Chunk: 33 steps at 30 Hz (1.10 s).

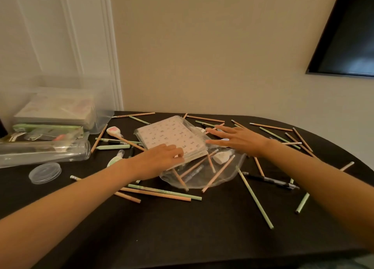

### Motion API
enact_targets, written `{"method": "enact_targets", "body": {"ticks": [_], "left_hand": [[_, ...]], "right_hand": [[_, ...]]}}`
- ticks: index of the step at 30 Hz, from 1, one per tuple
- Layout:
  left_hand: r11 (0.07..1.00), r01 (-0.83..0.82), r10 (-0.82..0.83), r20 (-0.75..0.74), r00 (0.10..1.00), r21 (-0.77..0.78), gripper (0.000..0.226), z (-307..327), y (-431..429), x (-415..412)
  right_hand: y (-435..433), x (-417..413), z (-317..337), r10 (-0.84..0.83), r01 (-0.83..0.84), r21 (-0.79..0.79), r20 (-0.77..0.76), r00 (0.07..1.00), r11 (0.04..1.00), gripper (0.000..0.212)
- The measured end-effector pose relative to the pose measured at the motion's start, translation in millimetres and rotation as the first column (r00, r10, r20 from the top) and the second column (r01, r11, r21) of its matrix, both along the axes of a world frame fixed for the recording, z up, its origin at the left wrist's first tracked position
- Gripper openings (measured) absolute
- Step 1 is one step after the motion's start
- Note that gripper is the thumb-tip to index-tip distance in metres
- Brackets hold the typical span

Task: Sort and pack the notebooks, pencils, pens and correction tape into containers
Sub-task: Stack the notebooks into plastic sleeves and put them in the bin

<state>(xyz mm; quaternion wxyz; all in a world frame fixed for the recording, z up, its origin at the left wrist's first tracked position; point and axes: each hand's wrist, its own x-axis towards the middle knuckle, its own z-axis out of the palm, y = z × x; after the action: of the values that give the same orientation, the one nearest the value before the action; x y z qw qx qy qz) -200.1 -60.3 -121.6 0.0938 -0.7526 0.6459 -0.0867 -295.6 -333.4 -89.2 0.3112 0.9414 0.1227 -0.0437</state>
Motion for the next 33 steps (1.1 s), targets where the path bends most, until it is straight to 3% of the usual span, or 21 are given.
{"method": "enact_targets", "body": {"ticks": [3, 10, 13, 15, 18, 22, 26, 30, 33], "left_hand": [[0.998, -0.013, 0.011, 0.038, 0.999, 0.057, 0.062, -1, 9, 1], [0.994, -0.066, 0.062, 0.051, 0.997, 0.088, 0.062, 0, 17, -1], [0.999, -0.007, 0.006, 0.037, 0.999, 0.036, 0.053, -2, 17, 2], [0.999, 0.032, -0.031, 0.034, 0.999, -0.024, 0.045, -7, 17, 3], [0.994, 0.027, -0.030, -0.025, 0.999, -0.109, 0.036, -16, 15, 3], [0.947, -0.180, 0.107, -0.266, 0.958, -0.266, 0.028, -15, 17, 4], [0.764, -0.499, 0.184, -0.604, 0.775, -0.409, 0.009, -17, 22, 7], [0.599, -0.740, 0.086, -0.894, 0.439, -0.306, 0.013, -19, 23, 7], [0.472, -0.852, 0.063, -0.956, 0.288, -0.225, 0.027, -21, 21, 6]], "right_hand": [[0, -2, -6, 0.064, -0.065, -0.015, -0.046, 0.997, 0.998, 0.102], [-2, -9, -26, 0.122, -0.108, 0.175, -0.069, 0.990, 0.979, 0.080], [2, -7, -25, 0.123, -0.108, 0.237, -0.051, 0.991, 0.965, 0.072], [5, -6, -24, 0.031, -0.017, 0.318, -0.039, 0.999, 0.948, 0.064], [11, -4, -23, -0.182, 0.171, 0.535, -0.033, 0.983, 0.827, 0.046], [19, 4, -18, -0.283, 0.191, 0.815, -0.034, 0.959, 0.547, 0.031], [16, 16, -10, -0.351, 0.243, 0.886, -0.099, 0.931, 0.395, 0.027], [18, 21, -11, -0.409, 0.207, 0.967, -0.131, 0.903, 0.147, 0.029], [23, 32, -16, -0.505, 0.147, 0.982, -0.067, 0.860, 0.120, 0.028]]}}
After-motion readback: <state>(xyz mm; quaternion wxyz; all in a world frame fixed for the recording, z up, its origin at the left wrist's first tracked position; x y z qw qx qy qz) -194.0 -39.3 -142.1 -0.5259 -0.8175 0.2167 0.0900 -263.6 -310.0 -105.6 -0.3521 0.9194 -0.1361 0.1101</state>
